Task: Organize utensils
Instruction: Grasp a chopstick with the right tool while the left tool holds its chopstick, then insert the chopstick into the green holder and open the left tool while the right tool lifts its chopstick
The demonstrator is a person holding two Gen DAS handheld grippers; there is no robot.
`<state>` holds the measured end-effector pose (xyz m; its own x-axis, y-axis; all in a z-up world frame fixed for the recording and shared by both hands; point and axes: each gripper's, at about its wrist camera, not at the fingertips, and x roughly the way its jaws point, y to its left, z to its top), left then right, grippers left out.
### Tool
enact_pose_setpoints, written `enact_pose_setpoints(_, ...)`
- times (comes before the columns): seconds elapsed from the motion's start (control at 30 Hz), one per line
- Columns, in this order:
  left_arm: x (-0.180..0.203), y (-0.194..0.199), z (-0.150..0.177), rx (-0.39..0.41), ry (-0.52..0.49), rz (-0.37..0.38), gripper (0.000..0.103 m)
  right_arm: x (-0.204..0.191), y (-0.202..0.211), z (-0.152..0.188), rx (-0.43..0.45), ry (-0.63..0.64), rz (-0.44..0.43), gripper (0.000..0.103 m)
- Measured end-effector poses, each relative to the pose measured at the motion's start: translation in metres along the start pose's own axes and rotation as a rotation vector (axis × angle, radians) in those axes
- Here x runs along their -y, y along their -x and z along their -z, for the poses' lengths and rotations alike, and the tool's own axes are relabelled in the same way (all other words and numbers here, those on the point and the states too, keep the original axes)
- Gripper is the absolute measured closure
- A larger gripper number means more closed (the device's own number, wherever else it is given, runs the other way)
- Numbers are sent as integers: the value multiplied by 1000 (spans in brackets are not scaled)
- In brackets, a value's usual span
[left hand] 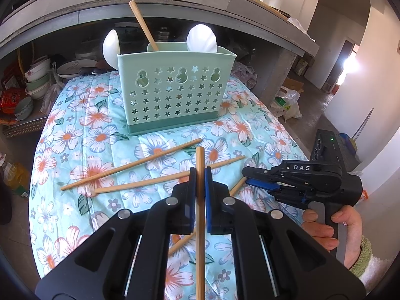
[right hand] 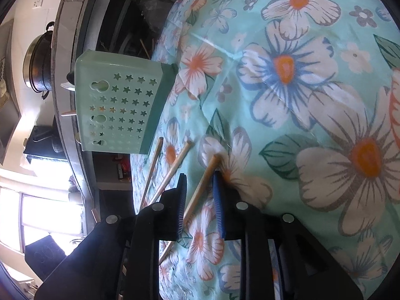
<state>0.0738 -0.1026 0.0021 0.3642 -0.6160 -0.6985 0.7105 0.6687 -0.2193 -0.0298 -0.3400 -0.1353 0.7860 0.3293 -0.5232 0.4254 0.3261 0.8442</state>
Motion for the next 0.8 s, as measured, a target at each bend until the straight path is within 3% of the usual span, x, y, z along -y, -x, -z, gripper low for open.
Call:
enact_pose_setpoints(0.17,0,0,0,0,1,0,98,-6,-5,1,23,1,26,84)
enact_pose_setpoints(0.23,-1,1,0,0,1,-1,98,-7,-7,1,33,0,35,91)
enact_pose_setpoints(0.6,-1,1,1,4,9,-13,98,-22,7,2,74,68,-18,92)
enact_pose_setpoints(0.8,-2,1,0,4,13,-18,98,-43,34,0,151,157,-37,93)
